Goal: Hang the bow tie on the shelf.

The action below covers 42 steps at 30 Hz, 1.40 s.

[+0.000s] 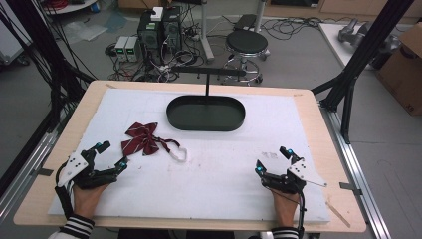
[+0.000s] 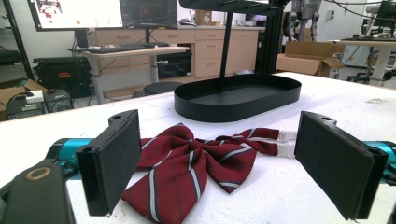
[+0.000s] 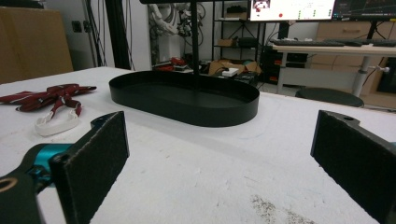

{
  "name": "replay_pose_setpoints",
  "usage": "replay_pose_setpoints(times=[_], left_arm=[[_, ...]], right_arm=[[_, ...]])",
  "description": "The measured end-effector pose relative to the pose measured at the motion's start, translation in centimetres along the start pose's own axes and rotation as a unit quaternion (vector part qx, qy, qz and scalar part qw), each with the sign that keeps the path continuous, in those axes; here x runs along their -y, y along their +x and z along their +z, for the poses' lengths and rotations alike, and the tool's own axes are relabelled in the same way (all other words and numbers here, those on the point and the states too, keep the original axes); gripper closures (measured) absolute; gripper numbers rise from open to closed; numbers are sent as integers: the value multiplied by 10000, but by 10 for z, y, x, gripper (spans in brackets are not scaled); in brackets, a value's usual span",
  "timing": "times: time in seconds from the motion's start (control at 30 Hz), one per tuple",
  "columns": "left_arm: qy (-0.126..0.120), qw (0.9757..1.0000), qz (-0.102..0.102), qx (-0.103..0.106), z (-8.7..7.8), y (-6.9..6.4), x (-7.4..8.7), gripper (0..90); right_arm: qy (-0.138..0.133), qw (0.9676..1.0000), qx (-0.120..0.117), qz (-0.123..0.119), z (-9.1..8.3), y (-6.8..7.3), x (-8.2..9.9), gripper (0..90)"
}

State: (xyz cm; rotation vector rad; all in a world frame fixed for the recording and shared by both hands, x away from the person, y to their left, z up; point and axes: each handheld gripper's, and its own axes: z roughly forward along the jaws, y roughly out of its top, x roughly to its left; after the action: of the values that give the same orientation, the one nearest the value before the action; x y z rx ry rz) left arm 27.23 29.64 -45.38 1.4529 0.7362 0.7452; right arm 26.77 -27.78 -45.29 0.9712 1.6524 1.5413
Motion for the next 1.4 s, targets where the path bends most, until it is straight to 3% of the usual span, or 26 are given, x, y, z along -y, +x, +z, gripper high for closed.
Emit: replay_pose_setpoints(times=[0.83, 1.1, 1.2, 1.4], left_arm=[[18, 10000, 11, -41, 1, 0, 0, 153], [296, 9995, -8, 87, 5, 0, -7, 152], [314, 9994, 117, 109, 8, -5, -16, 153], [694, 9964, 364, 336, 24, -16, -39, 154]], right_arm=[[-2, 10000, -3, 21, 0, -1, 0, 32], [-1, 10000, -11, 23, 0, -1, 0, 32], [-8, 10000, -15, 44, 0, -2, 0, 32], [-3, 10000, -5, 11, 0, -1, 0, 32]])
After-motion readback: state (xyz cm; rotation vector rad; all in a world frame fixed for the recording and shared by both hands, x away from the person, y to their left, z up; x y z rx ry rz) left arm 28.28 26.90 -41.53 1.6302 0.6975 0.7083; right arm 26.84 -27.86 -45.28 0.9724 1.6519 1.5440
